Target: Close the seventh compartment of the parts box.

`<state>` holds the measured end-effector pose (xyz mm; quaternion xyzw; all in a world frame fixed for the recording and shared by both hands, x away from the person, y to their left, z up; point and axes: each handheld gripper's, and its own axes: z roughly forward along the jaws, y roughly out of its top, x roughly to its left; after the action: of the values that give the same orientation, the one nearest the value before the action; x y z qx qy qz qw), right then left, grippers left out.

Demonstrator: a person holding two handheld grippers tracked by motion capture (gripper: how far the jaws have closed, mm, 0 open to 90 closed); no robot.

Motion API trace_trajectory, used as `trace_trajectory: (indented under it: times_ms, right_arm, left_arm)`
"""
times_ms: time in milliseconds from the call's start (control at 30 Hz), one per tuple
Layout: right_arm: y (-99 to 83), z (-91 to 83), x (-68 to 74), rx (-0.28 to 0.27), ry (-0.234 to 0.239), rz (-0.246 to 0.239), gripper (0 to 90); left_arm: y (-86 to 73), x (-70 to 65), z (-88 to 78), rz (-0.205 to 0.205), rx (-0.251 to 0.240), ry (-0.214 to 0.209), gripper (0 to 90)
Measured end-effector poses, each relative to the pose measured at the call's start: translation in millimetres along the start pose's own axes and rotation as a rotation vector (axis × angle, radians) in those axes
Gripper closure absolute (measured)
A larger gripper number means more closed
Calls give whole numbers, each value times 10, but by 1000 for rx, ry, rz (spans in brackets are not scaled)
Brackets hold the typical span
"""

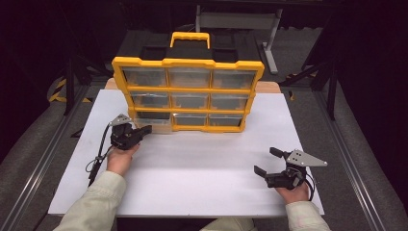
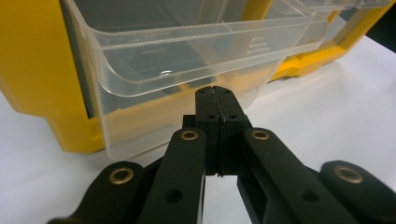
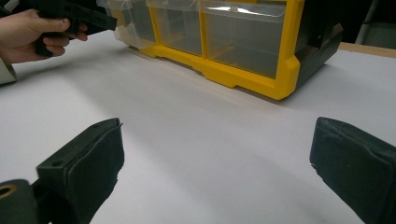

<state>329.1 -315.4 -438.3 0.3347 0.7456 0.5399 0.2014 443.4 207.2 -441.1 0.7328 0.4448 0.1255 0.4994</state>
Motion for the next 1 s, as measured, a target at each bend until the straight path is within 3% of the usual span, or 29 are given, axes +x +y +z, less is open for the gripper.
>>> trace_trajectory:
  times_ms: [300,633,1000]
  right_arm:
    - [-5,-3,-4,2,0,3,36]
    - [-5,-3,-5,1,1,4,37]
    - [-6,-2,-6,3,-8,3,38]
  left_arm:
    - [2,-1,72,-20,-30,28,894]
    - [-12,-34,139,2,-70,90,894]
    - [-20,-46,186,12,-101,123,894]
